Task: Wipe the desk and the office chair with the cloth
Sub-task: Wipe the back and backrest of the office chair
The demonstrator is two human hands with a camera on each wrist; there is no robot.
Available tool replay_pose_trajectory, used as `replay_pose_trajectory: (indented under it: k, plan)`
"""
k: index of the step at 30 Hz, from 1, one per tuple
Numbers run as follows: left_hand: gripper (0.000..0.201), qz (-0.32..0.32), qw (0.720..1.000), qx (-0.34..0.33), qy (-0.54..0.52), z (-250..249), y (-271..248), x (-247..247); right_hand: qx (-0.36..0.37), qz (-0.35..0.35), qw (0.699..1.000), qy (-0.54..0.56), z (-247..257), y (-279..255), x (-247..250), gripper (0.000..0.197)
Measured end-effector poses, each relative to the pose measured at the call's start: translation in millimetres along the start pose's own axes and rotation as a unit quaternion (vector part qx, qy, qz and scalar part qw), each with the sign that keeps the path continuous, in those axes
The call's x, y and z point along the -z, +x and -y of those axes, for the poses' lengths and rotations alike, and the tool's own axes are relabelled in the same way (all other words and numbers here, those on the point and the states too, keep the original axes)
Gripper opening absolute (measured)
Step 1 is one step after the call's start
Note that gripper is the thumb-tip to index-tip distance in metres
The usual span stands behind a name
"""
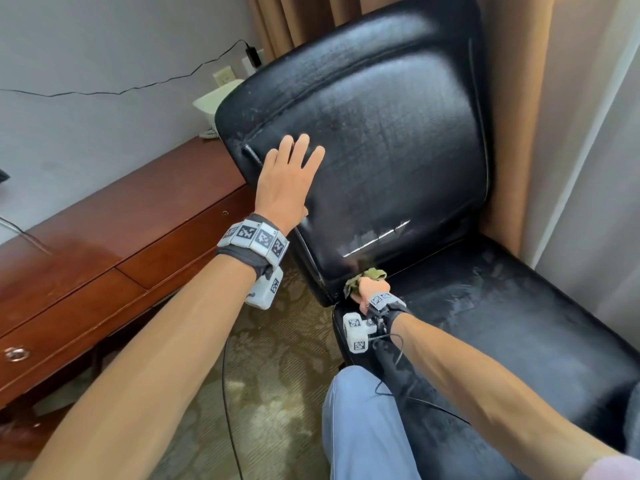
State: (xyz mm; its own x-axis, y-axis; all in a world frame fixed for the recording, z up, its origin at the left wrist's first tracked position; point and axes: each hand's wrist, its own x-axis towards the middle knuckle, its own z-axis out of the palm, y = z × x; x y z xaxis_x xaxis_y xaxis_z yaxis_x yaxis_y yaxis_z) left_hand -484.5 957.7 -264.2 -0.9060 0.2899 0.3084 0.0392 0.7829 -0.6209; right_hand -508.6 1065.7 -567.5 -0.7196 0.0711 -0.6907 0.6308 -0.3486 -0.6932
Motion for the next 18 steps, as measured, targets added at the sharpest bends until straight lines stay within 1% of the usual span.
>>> replay_pose_trajectory:
  k: [2, 3, 4, 5, 6, 8, 10, 11, 13, 15, 17, 18]
  plan:
    - [0.121, -0.001, 1.000, 0.001, -0.001, 0.1, -1.2, 1.3, -0.050, 0.084, 0.994, 0.048, -6.7, -27.0, 8.9, 0.015]
    - [0.121, -0.001, 1.000, 0.000, 0.001, 0.2, -0.9, 1.9, -0.065, 0.136, 0.987, 0.050, -7.4, -34.3, 16.6, 0.015]
    - [0.120, 0.001, 1.000, 0.001, 0.002, -0.2, -0.2, 2.3, -0.065, 0.177, 0.981, 0.037, -5.0, -41.9, 26.1, 0.016]
    - [0.120, 0.003, 1.000, 0.002, 0.001, -0.4, 0.3, 3.4, -0.055, 0.199, 0.978, 0.028, 1.8, -45.7, 37.3, 0.016]
    - [0.121, 0.005, 1.000, 0.003, 0.000, -1.0, 0.5, 4.5, -0.046, 0.192, 0.979, 0.044, 10.8, -43.0, 48.6, 0.015]
    - [0.121, 0.008, 1.000, 0.006, 0.002, -2.6, 0.3, 6.6, -0.007, 0.133, 0.986, 0.099, 35.4, -38.9, 72.9, 0.014]
    - [0.122, 0.011, 1.000, 0.007, 0.008, -5.4, 0.3, 8.8, 0.076, 0.047, 0.982, 0.164, 66.5, -31.8, 97.9, 0.022]
    - [0.122, 0.012, 1.000, 0.008, 0.011, -6.8, 0.5, 9.8, 0.125, 0.011, 0.973, 0.193, 83.8, -26.1, 109.2, 0.028]
    - [0.122, 0.014, 1.000, 0.012, 0.012, -8.4, 0.8, 12.0, 0.210, -0.046, 0.948, 0.237, 117.3, -18.4, 127.4, 0.032]
    - [0.122, 0.016, 1.000, 0.013, 0.009, -9.0, 0.6, 12.9, 0.241, -0.108, 0.933, 0.244, 144.9, -7.4, 135.7, 0.038]
    - [0.122, 0.017, 1.000, 0.012, 0.009, -9.6, 0.5, 13.9, 0.247, -0.168, 0.928, 0.224, 161.2, 0.4, 137.0, 0.040]
    - [0.122, 0.020, 1.000, 0.011, 0.008, -9.8, -0.1, 14.1, 0.267, -0.206, 0.917, 0.212, 166.4, 1.5, 136.0, 0.041]
